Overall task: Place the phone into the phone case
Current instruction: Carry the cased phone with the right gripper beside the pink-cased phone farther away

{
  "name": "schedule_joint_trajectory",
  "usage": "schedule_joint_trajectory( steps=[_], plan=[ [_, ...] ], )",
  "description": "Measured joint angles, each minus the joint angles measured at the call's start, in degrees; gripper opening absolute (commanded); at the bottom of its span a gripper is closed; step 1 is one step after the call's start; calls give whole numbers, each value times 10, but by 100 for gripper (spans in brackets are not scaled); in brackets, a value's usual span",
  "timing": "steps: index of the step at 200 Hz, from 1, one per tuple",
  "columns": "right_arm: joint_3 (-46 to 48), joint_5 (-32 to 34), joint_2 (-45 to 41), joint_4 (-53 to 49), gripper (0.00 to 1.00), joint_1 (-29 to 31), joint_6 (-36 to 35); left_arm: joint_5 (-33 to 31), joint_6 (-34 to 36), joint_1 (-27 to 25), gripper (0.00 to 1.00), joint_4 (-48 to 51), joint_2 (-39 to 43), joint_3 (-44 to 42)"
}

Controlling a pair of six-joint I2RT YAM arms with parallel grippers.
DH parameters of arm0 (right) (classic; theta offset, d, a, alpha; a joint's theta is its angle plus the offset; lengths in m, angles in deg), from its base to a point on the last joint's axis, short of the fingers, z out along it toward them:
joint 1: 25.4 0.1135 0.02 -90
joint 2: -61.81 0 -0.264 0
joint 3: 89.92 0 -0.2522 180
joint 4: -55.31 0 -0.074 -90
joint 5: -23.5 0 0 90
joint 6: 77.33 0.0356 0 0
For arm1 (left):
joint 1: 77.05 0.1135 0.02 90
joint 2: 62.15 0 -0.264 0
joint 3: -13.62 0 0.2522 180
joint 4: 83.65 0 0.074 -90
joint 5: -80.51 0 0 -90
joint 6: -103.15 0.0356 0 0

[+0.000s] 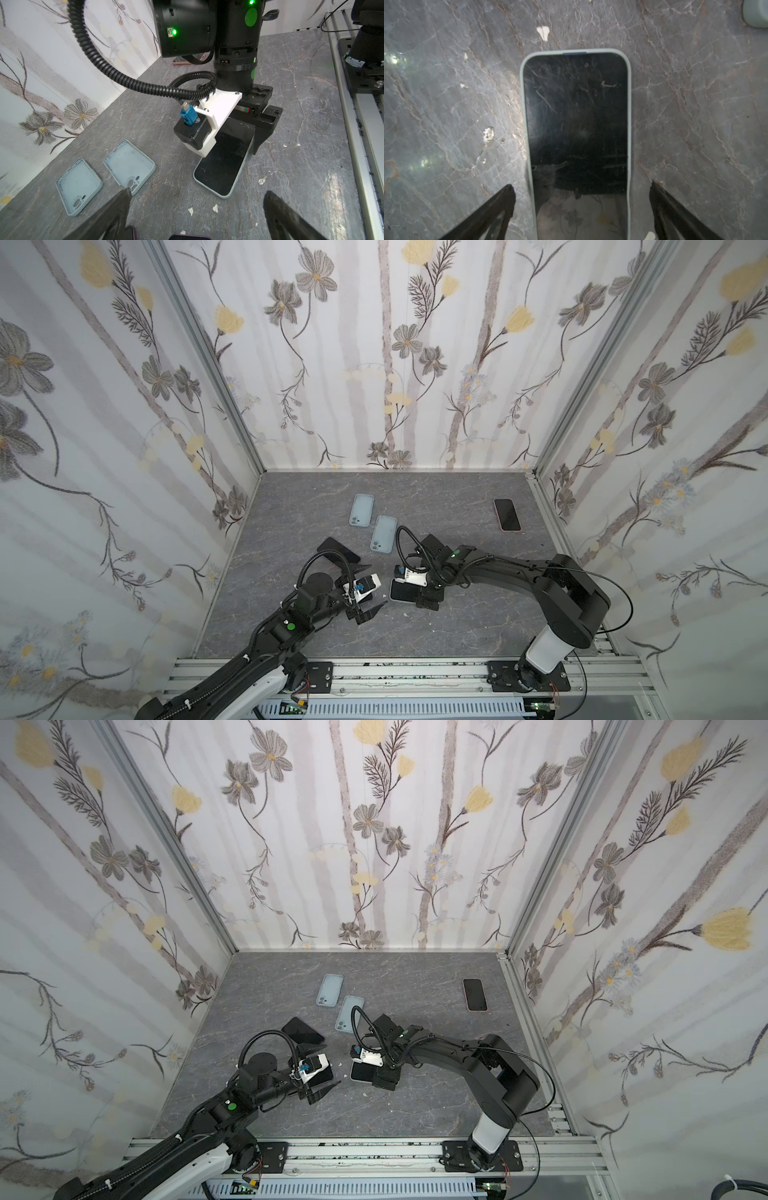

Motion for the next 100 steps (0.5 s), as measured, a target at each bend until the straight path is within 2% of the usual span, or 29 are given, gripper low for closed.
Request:
schedule_joint_trajectory(
  steps=[38,100],
  plan=[
    [-7,-1,17,0,100,0,0,0,0,0,100,0,-1,0],
    [-24,-3,43,-1,87,0,0,0,2,0,100,0,-1,0]
  ],
)
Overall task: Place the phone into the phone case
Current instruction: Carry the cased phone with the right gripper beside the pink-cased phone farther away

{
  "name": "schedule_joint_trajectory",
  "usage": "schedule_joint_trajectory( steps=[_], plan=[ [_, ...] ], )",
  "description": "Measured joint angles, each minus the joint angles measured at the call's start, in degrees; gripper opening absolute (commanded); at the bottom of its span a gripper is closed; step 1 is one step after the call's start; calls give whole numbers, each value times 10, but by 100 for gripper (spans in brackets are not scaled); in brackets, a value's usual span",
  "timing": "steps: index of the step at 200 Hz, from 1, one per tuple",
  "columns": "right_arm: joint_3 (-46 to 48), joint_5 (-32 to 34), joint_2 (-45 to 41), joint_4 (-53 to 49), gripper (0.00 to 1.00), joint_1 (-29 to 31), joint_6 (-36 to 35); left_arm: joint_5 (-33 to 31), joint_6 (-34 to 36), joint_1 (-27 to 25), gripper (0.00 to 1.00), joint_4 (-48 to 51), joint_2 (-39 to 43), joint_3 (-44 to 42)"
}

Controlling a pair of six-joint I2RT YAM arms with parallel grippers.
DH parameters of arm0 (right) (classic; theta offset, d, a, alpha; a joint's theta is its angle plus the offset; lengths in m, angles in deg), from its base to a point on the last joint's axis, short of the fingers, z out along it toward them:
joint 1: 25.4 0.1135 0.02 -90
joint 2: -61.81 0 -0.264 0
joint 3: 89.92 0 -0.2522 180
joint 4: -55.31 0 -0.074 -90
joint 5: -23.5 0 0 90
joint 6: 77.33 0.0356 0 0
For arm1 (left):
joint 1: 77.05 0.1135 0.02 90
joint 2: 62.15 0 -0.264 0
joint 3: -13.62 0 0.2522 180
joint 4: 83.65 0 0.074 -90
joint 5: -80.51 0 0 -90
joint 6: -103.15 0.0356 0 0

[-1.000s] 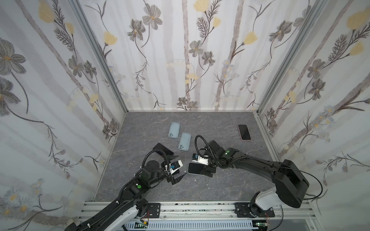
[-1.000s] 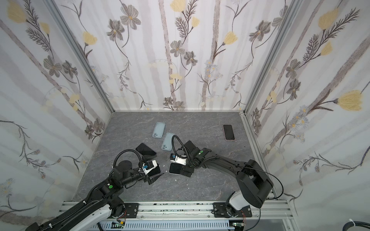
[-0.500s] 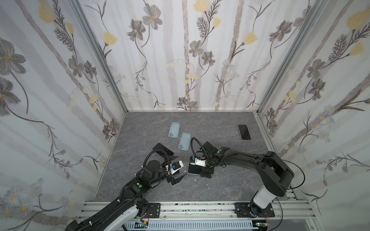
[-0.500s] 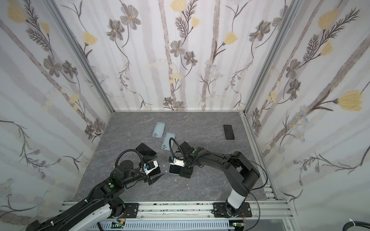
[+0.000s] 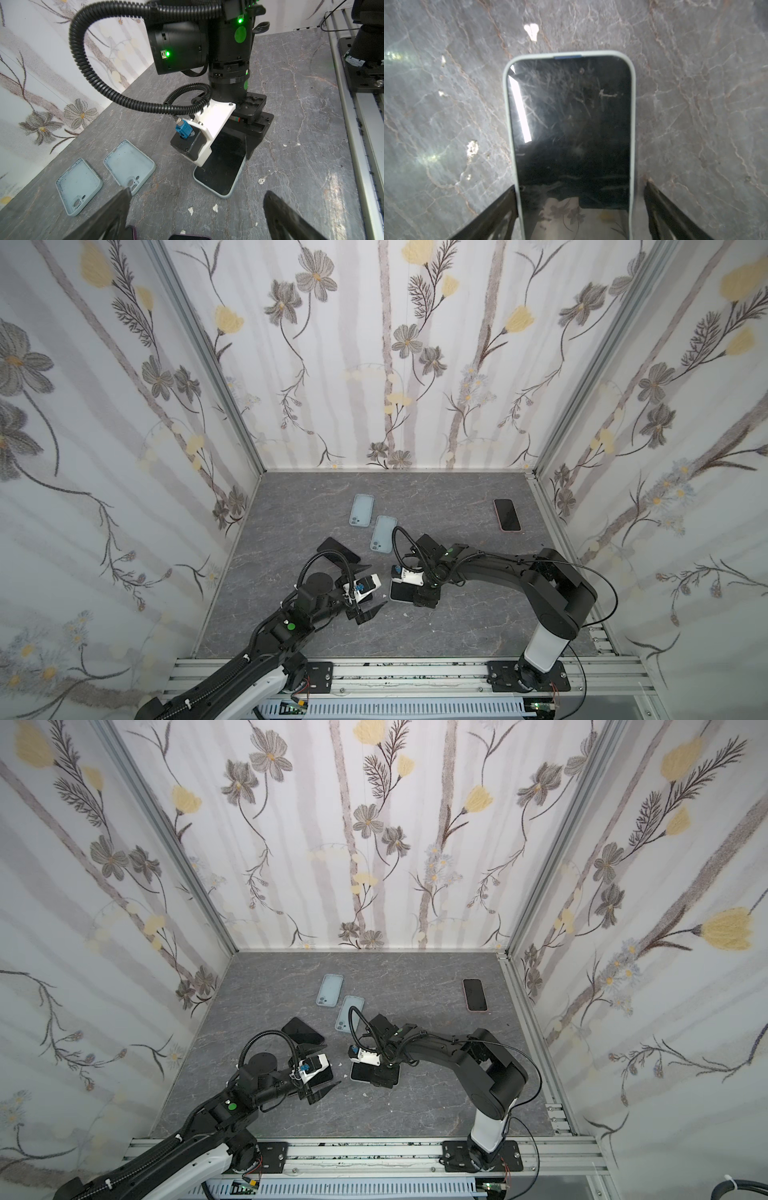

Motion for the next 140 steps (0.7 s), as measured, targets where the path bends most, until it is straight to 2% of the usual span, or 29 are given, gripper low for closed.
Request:
schedule_joint_trajectory(
  steps=[109,117,140],
  plan=[
    [1,11,-1,8,67,0,15,-9,2,1,100,0,-6,-3],
    [4,14,-4,8,63,1,16,-9,2,1,100,0,-6,-3],
    [9,21,-10,2,62,0,20,-9,2,1,100,0,-8,-3]
  ],
)
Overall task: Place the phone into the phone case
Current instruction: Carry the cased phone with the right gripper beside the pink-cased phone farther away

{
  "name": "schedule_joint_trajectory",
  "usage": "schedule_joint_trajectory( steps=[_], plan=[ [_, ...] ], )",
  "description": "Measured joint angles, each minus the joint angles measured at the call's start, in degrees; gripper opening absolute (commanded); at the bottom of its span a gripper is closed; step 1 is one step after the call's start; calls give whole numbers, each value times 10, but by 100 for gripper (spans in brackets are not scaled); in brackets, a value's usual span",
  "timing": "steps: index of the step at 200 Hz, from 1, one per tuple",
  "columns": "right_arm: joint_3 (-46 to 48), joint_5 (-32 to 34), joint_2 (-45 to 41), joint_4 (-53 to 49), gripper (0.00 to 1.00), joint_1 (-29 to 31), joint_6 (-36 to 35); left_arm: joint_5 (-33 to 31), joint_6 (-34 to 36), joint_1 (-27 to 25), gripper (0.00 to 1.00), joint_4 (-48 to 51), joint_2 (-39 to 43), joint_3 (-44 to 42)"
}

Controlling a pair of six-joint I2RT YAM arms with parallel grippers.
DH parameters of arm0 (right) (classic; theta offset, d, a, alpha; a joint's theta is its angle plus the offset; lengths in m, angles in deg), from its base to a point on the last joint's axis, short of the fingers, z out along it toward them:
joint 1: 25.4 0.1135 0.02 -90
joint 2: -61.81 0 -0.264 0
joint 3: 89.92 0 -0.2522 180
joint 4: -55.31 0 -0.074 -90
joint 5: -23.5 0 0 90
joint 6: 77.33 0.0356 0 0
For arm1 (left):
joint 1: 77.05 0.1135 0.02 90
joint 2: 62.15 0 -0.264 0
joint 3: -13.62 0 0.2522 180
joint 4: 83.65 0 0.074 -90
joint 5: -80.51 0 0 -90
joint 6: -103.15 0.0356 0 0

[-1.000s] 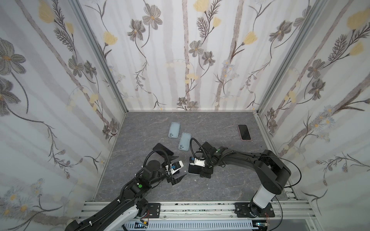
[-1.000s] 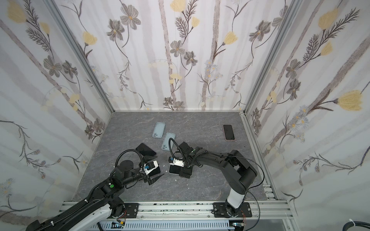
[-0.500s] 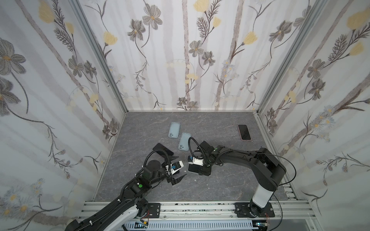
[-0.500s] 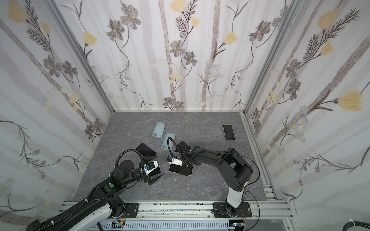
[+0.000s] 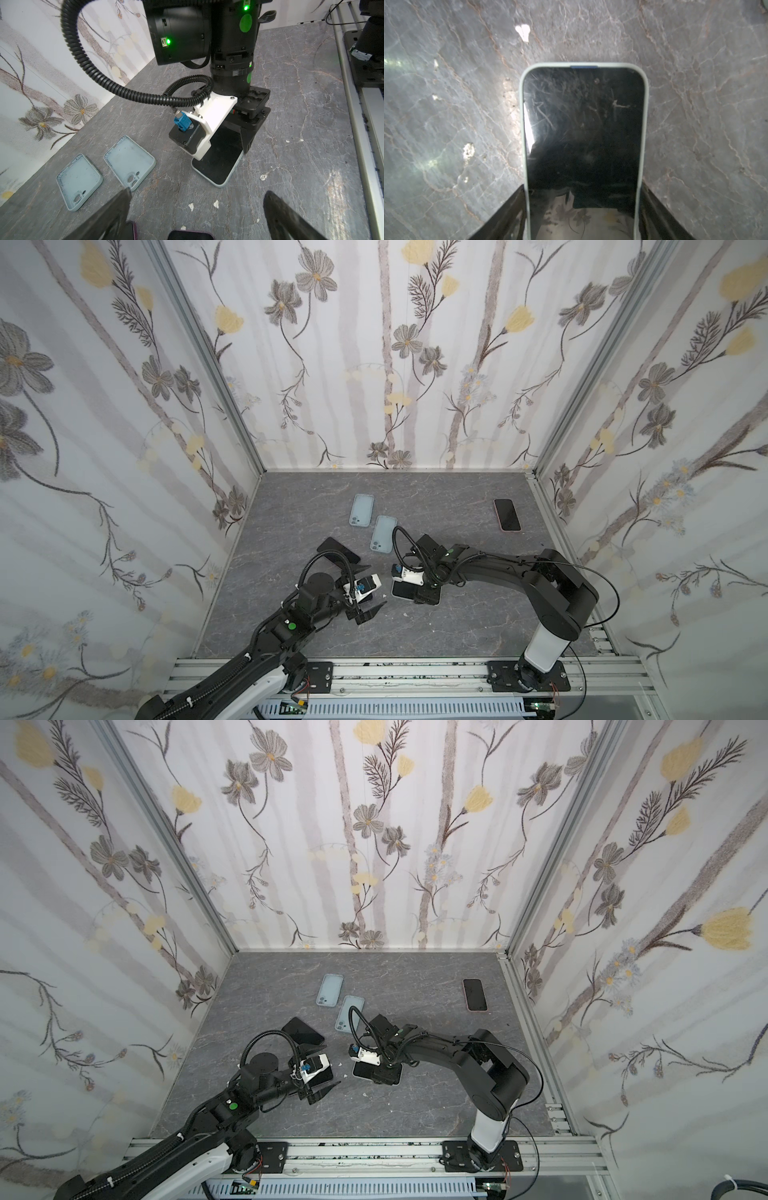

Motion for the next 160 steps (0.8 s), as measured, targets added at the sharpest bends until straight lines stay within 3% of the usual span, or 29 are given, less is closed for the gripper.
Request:
schedule_joint_trajectory(
  steps=[48,160],
  plan=[
    [4,18,-8,-12,60,-18,21,0,0,0,100,0,-3,0],
    [-10,71,-41,-42,60,-138,83,0,0,0,100,0,-10,0]
  ],
)
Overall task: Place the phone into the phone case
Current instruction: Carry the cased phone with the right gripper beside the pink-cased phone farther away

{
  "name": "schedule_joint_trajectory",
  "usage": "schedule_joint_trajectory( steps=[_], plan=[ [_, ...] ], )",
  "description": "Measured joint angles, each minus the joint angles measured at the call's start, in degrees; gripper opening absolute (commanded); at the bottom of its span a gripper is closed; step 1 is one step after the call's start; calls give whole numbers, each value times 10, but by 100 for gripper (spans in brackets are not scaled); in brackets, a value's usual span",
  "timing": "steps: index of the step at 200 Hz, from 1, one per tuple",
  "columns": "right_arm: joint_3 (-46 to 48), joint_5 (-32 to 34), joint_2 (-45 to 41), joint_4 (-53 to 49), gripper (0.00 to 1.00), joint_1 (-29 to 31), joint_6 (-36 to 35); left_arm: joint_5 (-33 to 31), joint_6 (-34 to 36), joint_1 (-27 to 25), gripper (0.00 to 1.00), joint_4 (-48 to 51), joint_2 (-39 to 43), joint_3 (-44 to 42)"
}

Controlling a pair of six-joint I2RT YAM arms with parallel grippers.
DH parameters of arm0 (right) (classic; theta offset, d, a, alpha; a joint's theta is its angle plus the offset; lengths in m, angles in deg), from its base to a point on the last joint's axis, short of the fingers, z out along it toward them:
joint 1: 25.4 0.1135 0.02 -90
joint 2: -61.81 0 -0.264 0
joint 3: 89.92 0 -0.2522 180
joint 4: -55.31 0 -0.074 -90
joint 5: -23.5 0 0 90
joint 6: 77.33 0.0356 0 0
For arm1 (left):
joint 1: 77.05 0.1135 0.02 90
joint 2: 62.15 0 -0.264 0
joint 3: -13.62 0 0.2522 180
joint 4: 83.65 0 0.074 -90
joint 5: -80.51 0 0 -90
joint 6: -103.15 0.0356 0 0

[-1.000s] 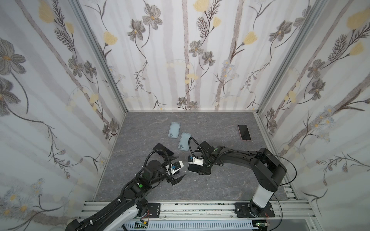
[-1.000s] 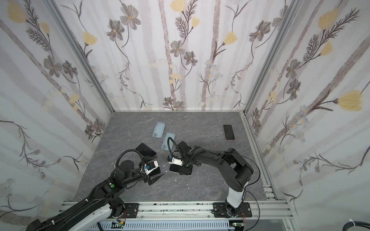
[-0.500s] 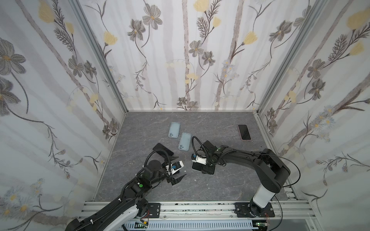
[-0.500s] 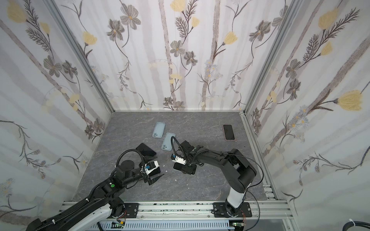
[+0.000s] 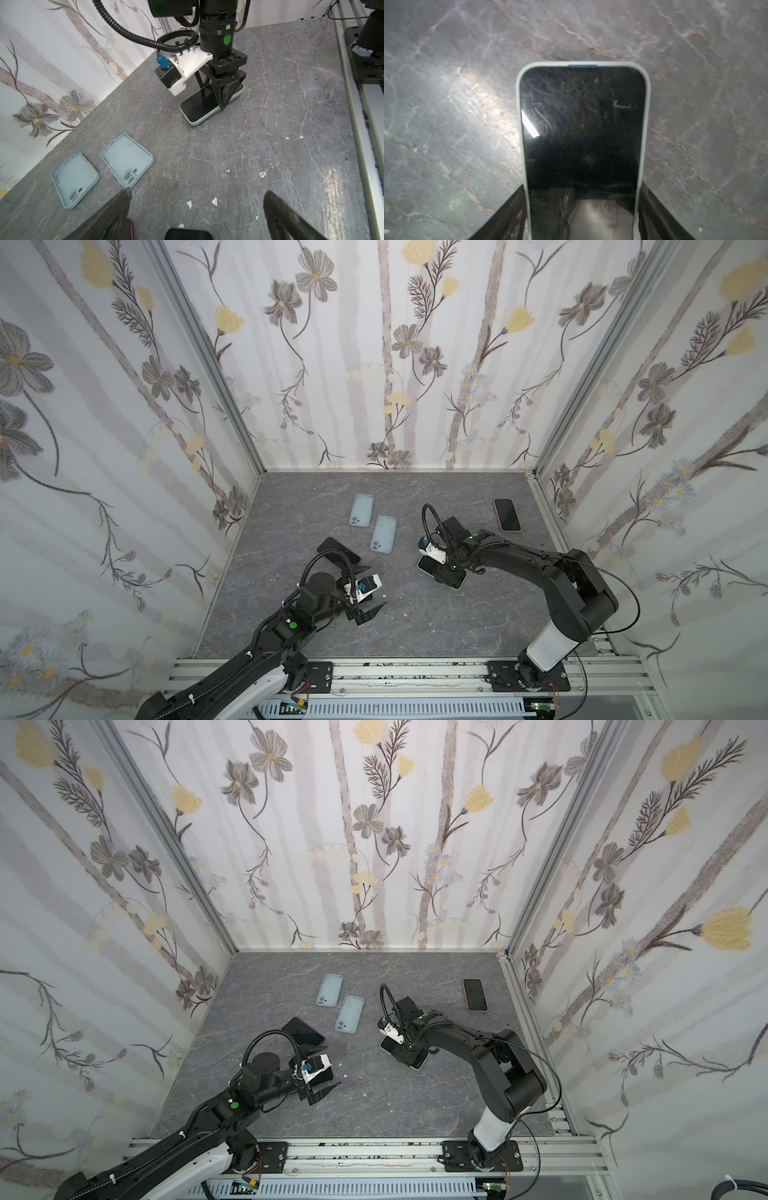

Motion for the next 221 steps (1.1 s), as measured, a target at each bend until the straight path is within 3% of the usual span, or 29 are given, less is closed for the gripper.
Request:
schedule_joint_trajectory(
  steps=[78,221],
  plan=[
    [-85,29,56,25,60,-120,127,0,0,0,100,0,8,0],
    [-280,46,241,10,61,-241,282,2,0,0,100,0,8,-1]
  ],
)
